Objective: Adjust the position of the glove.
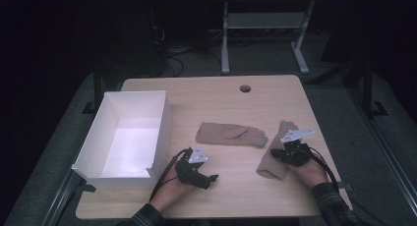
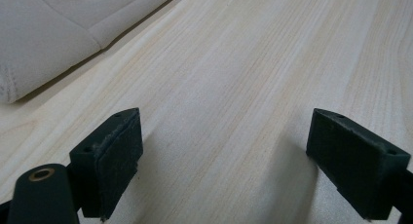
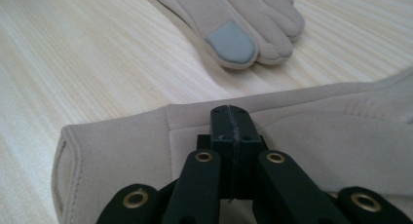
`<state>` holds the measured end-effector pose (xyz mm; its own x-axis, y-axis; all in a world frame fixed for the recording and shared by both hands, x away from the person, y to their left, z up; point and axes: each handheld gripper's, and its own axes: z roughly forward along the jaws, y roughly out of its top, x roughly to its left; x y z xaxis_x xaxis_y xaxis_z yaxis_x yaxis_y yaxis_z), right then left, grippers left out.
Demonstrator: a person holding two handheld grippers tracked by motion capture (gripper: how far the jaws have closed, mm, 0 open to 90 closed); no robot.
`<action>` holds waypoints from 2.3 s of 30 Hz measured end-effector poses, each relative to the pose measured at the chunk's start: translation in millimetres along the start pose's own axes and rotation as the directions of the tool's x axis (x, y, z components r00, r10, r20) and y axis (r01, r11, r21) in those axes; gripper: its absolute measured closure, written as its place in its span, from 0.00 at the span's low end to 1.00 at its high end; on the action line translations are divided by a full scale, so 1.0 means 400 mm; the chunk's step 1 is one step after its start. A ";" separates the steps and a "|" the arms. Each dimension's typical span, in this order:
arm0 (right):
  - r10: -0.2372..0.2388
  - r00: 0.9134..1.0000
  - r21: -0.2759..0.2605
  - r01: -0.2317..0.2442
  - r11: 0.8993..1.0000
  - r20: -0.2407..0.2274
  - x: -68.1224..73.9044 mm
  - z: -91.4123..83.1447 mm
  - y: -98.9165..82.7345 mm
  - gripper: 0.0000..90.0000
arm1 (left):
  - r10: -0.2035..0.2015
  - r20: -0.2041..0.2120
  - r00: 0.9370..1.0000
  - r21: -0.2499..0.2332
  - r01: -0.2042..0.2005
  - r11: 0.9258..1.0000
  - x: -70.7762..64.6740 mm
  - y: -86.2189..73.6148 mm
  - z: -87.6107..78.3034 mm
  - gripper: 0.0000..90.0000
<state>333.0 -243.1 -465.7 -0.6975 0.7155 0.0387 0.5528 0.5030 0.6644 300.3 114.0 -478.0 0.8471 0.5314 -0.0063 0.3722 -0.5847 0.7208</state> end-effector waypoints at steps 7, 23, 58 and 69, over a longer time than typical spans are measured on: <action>-0.018 0.999 0.023 0.019 1.000 -0.028 0.024 -0.011 -0.006 1.00 | 0.002 -0.002 1.000 0.000 -0.002 1.000 0.000 0.000 0.000 0.14; -0.036 0.996 0.045 0.040 0.998 -0.084 0.070 -0.053 -0.048 1.00 | -0.005 0.001 1.000 -0.002 0.005 1.000 -0.001 -0.001 0.000 0.14; 0.011 1.000 0.018 -0.011 1.000 -0.017 -0.018 -0.054 -0.045 1.00 | 0.007 -0.002 1.000 0.000 -0.007 1.000 0.001 0.001 0.001 0.14; -0.039 0.997 0.020 0.040 0.999 -0.066 0.026 -0.064 -0.058 1.00 | -0.005 0.000 1.000 -0.001 0.005 1.000 -0.001 0.000 0.001 0.14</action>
<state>301.2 -259.7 -461.5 -0.7472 0.6617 0.0618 0.5331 0.5412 0.6503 300.1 113.5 -478.3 0.8455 0.5339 -0.0100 0.3758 -0.5817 0.7214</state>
